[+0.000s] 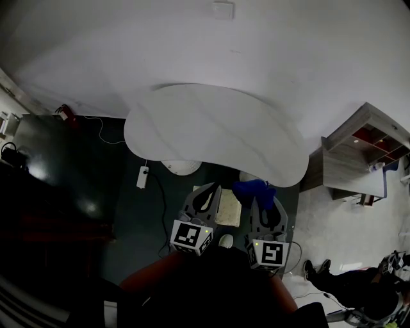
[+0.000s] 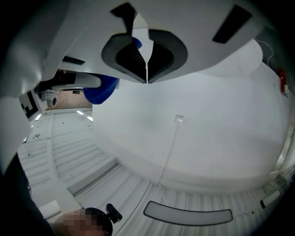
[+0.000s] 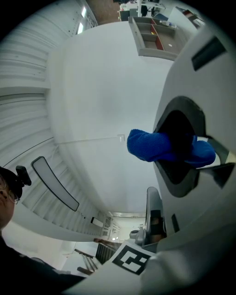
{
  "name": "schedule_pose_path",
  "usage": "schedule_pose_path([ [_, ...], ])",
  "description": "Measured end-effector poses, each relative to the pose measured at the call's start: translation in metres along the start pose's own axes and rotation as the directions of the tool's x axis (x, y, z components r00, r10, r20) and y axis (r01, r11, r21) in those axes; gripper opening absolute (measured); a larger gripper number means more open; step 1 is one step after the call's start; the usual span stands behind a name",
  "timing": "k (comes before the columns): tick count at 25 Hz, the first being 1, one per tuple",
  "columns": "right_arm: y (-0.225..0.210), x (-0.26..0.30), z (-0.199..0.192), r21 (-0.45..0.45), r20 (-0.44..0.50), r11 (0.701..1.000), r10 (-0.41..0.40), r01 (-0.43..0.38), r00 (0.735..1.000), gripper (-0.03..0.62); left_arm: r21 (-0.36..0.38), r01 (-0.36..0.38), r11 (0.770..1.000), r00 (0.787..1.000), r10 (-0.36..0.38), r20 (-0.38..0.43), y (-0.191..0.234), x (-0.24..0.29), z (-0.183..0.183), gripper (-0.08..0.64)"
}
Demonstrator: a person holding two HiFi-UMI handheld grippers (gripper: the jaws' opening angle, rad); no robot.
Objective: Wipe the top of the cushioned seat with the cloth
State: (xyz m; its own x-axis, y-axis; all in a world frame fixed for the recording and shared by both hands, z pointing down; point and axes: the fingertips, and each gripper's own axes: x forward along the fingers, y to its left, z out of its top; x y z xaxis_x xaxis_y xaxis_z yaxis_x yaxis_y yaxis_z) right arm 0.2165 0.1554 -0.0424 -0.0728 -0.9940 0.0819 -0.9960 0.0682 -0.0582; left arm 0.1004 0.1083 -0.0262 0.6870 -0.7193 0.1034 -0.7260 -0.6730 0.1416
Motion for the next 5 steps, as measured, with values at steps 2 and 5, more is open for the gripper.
schedule_pose_path([
  [2, 0.009, 0.001, 0.006, -0.009, 0.01, 1.0, 0.005, -0.005, 1.0, 0.14, 0.001, 0.001, 1.0, 1.0, -0.001, 0.005, 0.005, -0.004, 0.004, 0.021],
  [5, 0.02, 0.005, 0.016, -0.03, 0.026, 0.999, 0.013, -0.012, 1.0, 0.14, 0.0, 0.006, 1.0, 1.0, -0.006, 0.015, 0.014, -0.01, 0.01, 0.021],
])
